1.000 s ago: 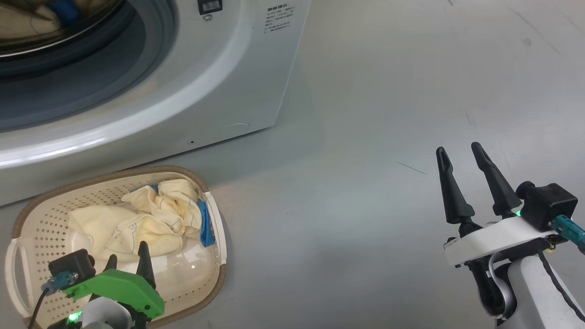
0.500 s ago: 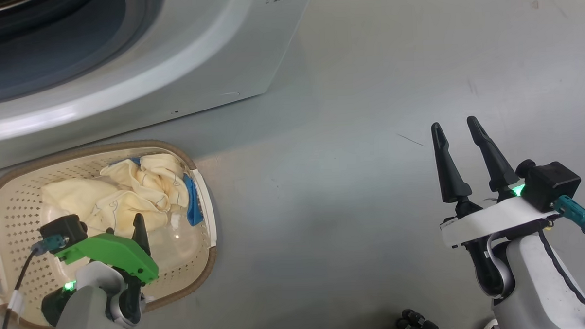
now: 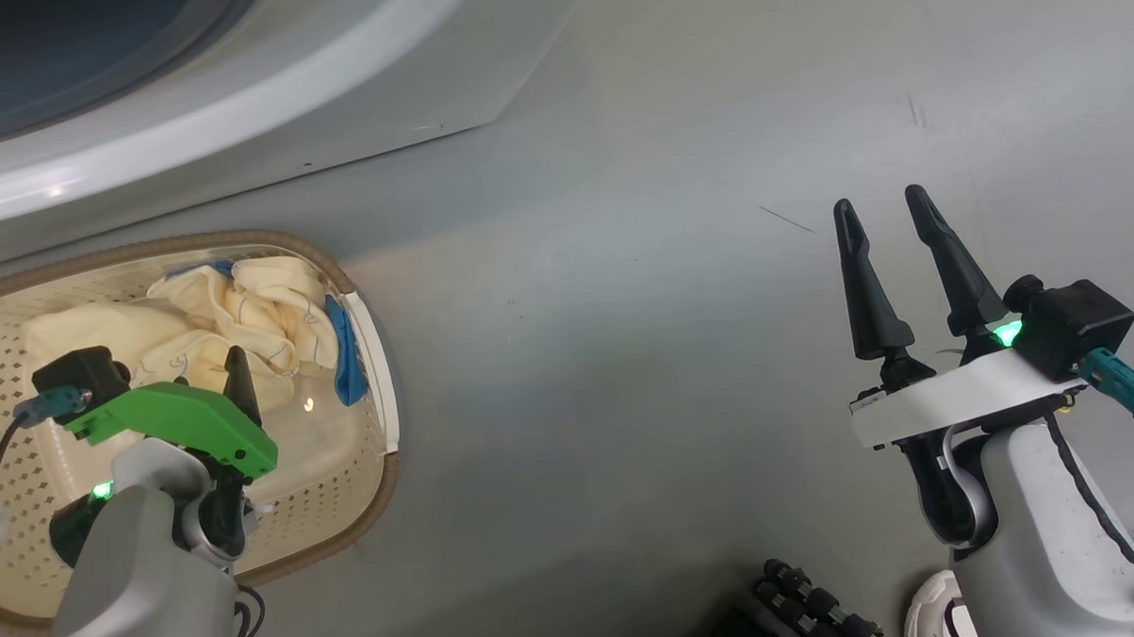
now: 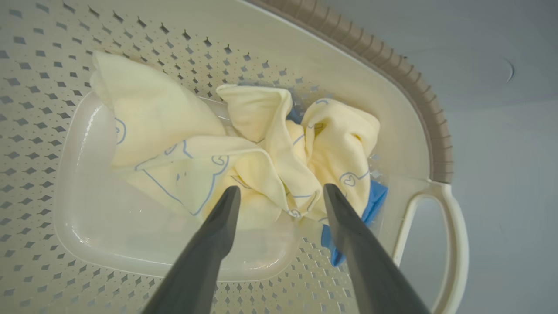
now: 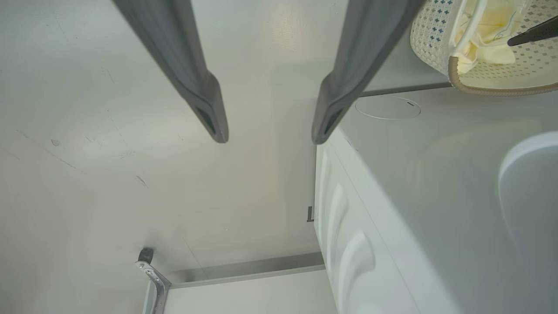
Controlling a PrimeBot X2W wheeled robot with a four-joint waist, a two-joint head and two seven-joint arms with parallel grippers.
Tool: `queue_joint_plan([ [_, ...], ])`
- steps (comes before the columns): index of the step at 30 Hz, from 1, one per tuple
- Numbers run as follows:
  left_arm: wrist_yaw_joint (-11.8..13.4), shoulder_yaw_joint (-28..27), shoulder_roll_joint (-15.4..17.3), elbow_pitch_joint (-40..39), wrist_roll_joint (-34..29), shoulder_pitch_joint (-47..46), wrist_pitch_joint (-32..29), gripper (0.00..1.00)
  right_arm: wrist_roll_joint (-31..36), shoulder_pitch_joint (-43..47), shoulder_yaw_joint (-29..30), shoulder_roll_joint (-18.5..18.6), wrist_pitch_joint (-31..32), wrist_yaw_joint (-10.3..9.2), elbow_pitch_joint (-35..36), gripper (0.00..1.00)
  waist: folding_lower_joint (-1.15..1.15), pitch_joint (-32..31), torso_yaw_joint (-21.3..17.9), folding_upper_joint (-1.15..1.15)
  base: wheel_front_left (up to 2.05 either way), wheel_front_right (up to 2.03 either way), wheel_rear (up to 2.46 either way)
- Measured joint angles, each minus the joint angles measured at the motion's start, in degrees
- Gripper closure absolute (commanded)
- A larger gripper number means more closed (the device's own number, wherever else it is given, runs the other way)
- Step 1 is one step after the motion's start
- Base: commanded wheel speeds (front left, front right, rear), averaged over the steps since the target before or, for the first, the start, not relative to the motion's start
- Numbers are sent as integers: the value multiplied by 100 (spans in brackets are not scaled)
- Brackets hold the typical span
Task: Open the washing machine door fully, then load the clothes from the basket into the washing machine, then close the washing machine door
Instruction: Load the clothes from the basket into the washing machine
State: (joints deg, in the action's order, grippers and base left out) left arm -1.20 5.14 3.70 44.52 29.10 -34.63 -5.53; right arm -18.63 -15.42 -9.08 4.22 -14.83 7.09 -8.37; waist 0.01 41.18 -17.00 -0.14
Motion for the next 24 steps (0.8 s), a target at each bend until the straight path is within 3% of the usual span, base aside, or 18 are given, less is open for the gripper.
queue_joint_plan([
  [24, -79, -34, 113, 788, -32, -881, 337, 0, 15, -269, -2, -26, 0, 0, 25, 0, 0, 728, -115, 0, 0, 0, 0],
])
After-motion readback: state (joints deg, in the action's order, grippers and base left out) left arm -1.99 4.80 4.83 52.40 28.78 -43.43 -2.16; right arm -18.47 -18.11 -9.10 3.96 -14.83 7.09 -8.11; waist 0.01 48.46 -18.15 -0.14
